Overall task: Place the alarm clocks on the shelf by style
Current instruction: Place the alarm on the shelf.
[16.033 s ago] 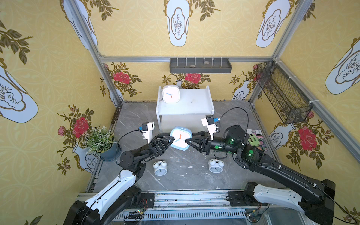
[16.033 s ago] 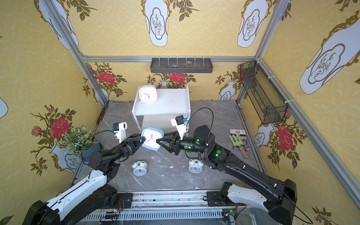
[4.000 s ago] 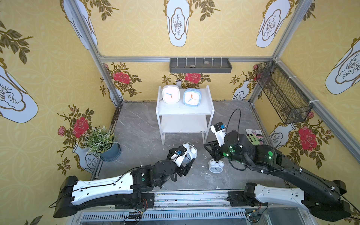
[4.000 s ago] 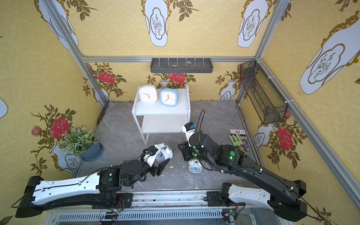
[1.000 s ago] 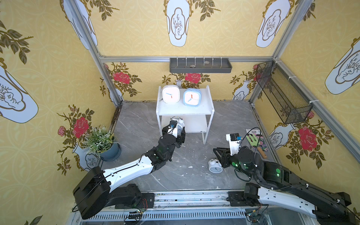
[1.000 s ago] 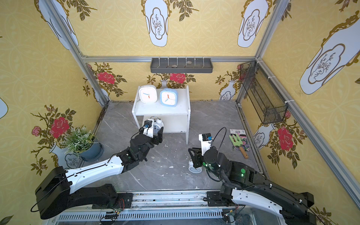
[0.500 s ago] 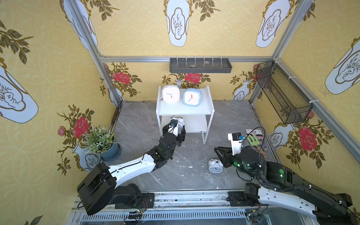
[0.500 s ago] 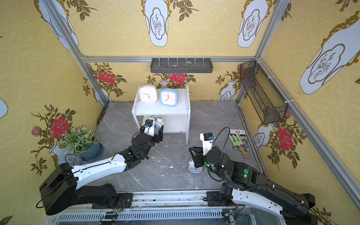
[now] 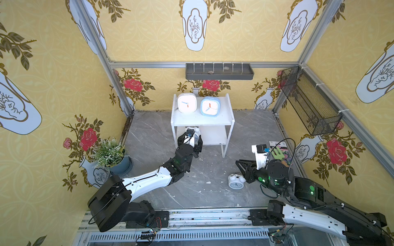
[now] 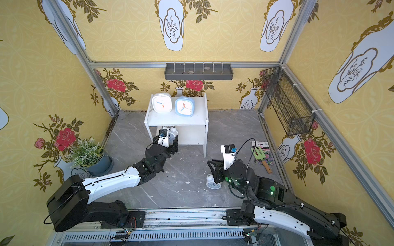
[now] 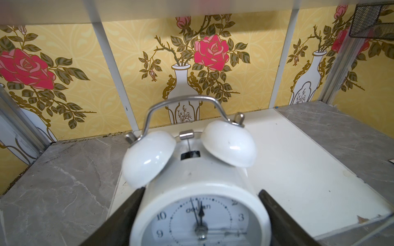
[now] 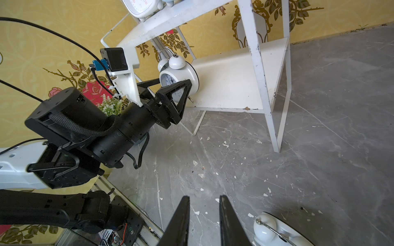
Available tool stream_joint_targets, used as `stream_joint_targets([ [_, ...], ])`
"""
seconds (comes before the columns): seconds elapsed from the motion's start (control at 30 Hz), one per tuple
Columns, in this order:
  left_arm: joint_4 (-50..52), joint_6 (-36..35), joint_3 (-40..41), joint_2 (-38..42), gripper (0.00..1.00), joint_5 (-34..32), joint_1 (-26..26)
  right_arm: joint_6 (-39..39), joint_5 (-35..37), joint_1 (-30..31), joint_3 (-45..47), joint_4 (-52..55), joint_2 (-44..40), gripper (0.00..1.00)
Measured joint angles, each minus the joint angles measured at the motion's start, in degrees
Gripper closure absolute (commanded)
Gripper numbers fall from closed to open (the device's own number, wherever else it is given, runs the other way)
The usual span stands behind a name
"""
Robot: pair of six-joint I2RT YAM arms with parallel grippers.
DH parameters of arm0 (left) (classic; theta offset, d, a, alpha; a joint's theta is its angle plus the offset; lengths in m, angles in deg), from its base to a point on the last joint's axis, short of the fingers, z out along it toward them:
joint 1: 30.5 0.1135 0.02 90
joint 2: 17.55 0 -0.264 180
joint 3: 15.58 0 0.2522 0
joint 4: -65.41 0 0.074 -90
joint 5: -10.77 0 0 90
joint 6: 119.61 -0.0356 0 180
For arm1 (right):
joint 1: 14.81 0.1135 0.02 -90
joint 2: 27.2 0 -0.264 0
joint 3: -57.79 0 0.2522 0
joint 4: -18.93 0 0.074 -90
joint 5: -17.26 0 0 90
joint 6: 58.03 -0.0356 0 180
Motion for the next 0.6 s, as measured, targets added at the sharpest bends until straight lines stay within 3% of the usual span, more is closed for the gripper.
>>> stream_joint_targets([
  [0.6,-0.70,4.48,0.33,-1.73,0.42,-0.96,1.42,0.42,-1.07,0.00,-0.76,0.02,0.22,0.74],
])
